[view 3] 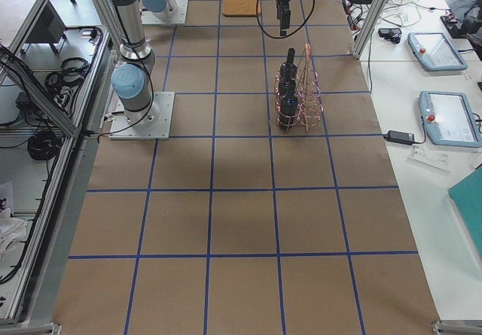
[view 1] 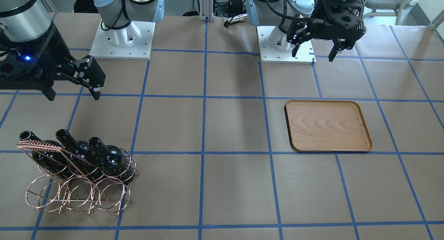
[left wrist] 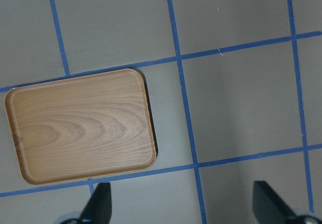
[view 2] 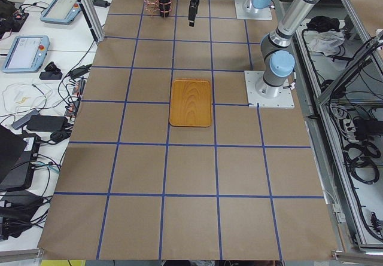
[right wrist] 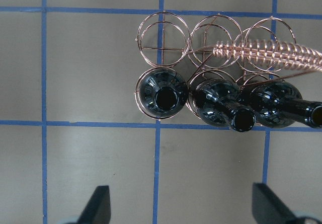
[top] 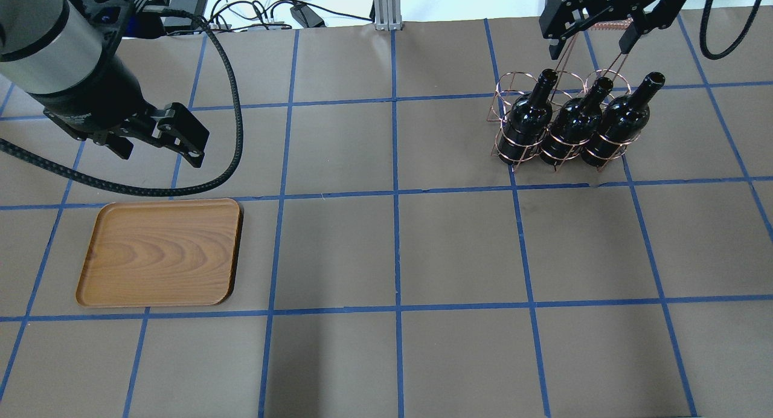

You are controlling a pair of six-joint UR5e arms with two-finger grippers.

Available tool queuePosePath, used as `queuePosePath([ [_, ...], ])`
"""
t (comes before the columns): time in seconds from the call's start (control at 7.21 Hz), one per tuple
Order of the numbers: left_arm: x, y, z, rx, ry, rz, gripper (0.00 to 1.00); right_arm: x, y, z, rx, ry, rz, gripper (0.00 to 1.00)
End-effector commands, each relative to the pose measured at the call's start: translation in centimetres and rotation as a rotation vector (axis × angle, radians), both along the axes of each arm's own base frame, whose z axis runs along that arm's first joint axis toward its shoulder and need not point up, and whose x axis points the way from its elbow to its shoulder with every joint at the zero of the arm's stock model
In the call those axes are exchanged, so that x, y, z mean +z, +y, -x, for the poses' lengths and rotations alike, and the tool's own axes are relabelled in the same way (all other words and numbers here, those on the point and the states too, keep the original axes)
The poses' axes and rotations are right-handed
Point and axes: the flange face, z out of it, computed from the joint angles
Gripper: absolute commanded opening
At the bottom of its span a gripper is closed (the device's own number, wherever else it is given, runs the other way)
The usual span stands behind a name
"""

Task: Take wine from basket and place on tray
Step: 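Move the right gripper over the copper wine rack toward the bottles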

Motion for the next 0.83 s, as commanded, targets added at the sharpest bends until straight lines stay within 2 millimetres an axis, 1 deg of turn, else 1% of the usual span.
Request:
queuePosePath([
  [0.0,-0.1,0.2,0.0,-0.001,-0.002,-0.005,1.00,0.0,0.0,0.0,0.002,-0.003,-0.001,1.00],
  [0.14,-0.2,0.5,0.0,-0.001,-0.002,-0.015,1.00,0.0,-0.1,0.1,0.001,-0.012,0.002,1.00],
  [0.28,-0.2,0.7,0.0,-0.001,-0.005,-0.018,1.00,-0.6,-0.6,0.4,0.018,-0.009,-0.008,1.00],
  [0.42,-0.2,0.8,0.0,-0.004,-0.006,-0.017,1.00,-1.2,-1.2,1.2,0.010,-0.002,-0.016,1.00],
  [0.55,-0.2,0.8,-0.1,-0.005,-0.009,-0.018,1.00,-1.9,-2.3,3.0,-0.006,-0.018,-0.025,0.99],
  [0.69,-0.3,0.8,0.0,-0.005,-0.008,-0.020,1.00,-3.3,-3.6,6.6,-0.019,-0.037,-0.044,0.96],
])
